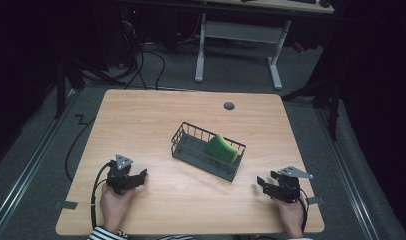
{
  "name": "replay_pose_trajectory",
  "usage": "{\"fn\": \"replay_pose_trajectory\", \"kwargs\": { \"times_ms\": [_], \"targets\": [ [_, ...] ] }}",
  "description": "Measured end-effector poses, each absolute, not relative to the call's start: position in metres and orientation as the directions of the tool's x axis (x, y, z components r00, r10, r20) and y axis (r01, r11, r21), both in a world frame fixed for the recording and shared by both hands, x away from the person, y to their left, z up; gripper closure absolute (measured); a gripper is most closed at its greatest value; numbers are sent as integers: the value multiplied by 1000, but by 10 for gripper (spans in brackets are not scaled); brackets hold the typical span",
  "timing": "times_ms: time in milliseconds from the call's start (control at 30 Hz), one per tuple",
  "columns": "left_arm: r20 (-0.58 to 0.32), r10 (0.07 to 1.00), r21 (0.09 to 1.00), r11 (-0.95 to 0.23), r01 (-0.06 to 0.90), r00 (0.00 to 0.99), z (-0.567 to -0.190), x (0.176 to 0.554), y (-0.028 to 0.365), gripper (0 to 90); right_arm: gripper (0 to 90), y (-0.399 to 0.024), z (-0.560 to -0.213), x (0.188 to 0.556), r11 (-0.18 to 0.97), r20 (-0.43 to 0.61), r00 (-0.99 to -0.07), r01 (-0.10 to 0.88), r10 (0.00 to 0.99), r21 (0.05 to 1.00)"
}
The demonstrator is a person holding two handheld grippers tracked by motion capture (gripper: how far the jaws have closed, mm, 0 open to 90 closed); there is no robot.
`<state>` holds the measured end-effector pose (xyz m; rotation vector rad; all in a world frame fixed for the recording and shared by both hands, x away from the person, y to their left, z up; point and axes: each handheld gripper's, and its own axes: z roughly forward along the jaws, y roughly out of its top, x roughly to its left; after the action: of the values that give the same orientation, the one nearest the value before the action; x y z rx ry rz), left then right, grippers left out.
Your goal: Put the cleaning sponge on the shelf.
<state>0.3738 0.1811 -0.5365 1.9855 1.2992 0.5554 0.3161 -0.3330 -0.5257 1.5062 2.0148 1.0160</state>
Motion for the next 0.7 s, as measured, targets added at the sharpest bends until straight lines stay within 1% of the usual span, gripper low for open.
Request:
{"fn": "replay_pose_trajectory", "kwargs": {
  "times_ms": [400, 500, 700],
  "targets": [
    [-18, 913, 742, -261, 617, 407, -537, 374, 181, 281, 331, -325, -530, 320, 194, 34, -319, 653, 947, 732],
    [-19, 913, 742, -261, 617, 408, -537, 374, 181, 280, 313, -321, -530, 321, 235, -23, -319, 648, 947, 725],
    [-18, 913, 742, -261, 618, 407, -537, 374, 181, 280, 299, -320, -531, 321, 226, -18, -309, 652, 951, 724]
  ]
}}
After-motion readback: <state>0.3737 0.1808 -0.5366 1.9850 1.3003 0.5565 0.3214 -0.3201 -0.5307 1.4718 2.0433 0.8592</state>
